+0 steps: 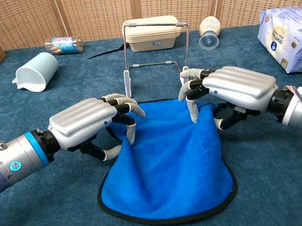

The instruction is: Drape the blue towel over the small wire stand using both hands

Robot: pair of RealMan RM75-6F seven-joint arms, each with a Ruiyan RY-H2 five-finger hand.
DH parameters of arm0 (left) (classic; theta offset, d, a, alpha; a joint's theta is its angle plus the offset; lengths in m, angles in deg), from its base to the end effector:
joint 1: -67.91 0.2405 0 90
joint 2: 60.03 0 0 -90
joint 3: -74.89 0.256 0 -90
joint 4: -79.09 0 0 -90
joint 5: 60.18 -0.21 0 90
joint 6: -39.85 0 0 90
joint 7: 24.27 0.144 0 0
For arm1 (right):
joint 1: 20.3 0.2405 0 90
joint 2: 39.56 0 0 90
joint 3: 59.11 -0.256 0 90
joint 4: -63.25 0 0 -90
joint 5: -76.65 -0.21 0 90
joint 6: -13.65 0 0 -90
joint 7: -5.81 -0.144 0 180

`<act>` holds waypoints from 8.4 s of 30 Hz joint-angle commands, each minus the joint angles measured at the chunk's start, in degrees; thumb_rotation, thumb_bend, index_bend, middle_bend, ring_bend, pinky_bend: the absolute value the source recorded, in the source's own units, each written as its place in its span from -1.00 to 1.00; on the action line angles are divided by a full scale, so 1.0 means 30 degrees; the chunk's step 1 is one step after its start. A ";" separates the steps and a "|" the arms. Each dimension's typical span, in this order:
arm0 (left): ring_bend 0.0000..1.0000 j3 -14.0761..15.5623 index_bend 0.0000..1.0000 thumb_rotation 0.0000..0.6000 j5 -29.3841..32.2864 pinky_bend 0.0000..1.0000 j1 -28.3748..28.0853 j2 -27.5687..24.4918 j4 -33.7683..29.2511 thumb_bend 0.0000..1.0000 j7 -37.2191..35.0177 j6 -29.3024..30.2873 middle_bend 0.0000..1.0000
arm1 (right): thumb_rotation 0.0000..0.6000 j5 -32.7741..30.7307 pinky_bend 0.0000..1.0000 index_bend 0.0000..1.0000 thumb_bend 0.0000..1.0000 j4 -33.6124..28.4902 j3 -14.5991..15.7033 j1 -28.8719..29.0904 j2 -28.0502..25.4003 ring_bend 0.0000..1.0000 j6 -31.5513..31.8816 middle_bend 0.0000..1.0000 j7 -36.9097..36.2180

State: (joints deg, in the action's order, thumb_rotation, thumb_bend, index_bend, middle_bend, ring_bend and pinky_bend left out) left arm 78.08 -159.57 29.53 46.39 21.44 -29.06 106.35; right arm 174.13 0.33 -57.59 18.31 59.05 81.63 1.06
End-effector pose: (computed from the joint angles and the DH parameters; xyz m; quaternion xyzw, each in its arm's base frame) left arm -0.1597 0.2756 -0.1015 -0.8159 -0.2652 -0.4428 0.2604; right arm -0.1713 -0.2979 -0.0571 0.8003 -0.2616 0.4508 0.2965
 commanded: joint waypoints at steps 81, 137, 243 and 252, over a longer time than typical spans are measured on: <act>-0.39 -0.7459 0.63 1.00 0.6201 -0.77 -0.2140 -0.7934 -1.0708 0.01 -0.1632 0.0157 -0.12 | 1.00 -0.8424 -0.59 0.99 -0.11 -1.0110 -0.8164 0.2770 -0.7401 -0.94 -0.3045 -0.21 0.0598; -0.39 -0.8329 0.63 1.00 0.8849 -0.78 -0.6101 -0.3143 -0.0118 -0.01 -0.5581 -0.2880 -0.12 | 1.00 -1.1279 -0.59 0.99 -0.11 -0.2064 -0.8239 0.5921 -0.4267 -0.94 -0.5443 -0.21 0.0196; -1.00 -0.7212 -0.53 1.00 0.9177 -1.00 -0.4871 -0.4162 -0.0734 -0.31 -0.4822 -0.4382 -0.99 | 1.00 -1.0965 -0.96 -0.25 -0.77 -0.1621 -0.6966 0.5299 -0.4502 -1.00 -0.6877 -0.80 0.0980; -1.00 -0.7246 -0.89 1.00 0.9503 -1.00 -0.4859 -0.4659 -0.1185 -0.43 -0.4213 -0.4796 -1.00 | 1.00 -1.1273 -1.00 -0.44 -0.96 -0.1719 -0.6892 0.5302 -0.4609 -1.00 -0.6921 -0.87 0.1581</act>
State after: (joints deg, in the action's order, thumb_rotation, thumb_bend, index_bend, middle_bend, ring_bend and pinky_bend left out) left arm 56.37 -131.20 14.93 32.57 18.04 -41.85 92.11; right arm 140.37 -4.82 -78.30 34.23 45.23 60.84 5.72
